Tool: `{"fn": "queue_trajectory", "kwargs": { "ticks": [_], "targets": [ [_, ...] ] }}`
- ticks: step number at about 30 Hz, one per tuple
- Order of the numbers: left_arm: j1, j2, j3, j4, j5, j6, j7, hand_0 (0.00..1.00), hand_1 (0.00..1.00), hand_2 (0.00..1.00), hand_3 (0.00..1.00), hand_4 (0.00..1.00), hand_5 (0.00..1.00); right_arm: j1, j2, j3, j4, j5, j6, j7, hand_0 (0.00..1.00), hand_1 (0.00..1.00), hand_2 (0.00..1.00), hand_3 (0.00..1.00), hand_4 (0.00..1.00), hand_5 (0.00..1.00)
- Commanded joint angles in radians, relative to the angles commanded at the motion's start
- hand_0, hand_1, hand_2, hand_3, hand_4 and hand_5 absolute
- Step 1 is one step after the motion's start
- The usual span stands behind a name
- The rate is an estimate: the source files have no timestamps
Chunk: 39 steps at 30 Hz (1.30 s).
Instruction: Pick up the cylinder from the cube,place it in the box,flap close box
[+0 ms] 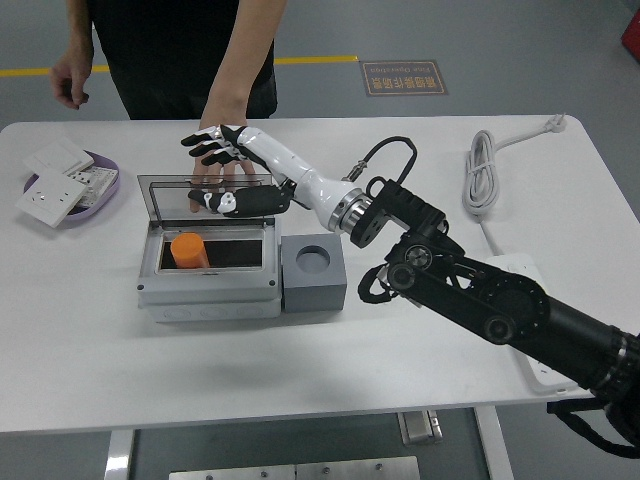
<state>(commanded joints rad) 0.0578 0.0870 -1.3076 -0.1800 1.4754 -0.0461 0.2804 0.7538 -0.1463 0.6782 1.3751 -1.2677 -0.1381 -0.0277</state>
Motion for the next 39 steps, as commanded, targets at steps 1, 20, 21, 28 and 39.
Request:
{"fn": "queue_trajectory", "kwargs": {
  "ticks": [1, 20, 21, 28, 39],
  "targets": [
    [-0.001, 0.0, -0.001, 0.0, 0.001, 0.0, 0.0, 0.604, 0.589, 0.591, 0.584, 0.642, 0.203, 0.0, -0.009, 0.019, -0.001, -0.002, 0.003, 0.0, 0.819, 0.738, 0.746, 0.744, 0.701, 0.248],
    [-0.008, -0.003, 0.001, 0.0, 0.001, -0.001, -0.001, 0.604, 0.589, 0.591, 0.584, 0.642, 0.202, -0.043, -0.016, 0.109, -0.189, -0.018, 0.031, 0.036, 0.816, 0.732, 0.736, 0.724, 0.688, 0.257],
    [-0.009, -0.003, 0.001, 0.0, 0.001, -0.001, -0.001, 0.603, 0.588, 0.591, 0.584, 0.641, 0.2, -0.044, -0.009, 0.104, -0.195, -0.018, 0.03, 0.038, 0.815, 0.731, 0.734, 0.722, 0.684, 0.254],
    [-0.012, -0.002, 0.004, 0.0, 0.001, -0.001, -0.002, 0.604, 0.59, 0.591, 0.584, 0.643, 0.203, -0.048, 0.036, 0.061, -0.234, -0.009, 0.023, 0.052, 0.813, 0.73, 0.732, 0.719, 0.675, 0.254],
    [-0.015, -0.002, 0.02, 0.0, -0.009, -0.002, -0.005, 0.604, 0.59, 0.591, 0.584, 0.644, 0.205, -0.054, 0.082, -0.015, -0.262, -0.005, 0.019, 0.072, 0.809, 0.729, 0.728, 0.711, 0.646, 0.263]
  ]
}}
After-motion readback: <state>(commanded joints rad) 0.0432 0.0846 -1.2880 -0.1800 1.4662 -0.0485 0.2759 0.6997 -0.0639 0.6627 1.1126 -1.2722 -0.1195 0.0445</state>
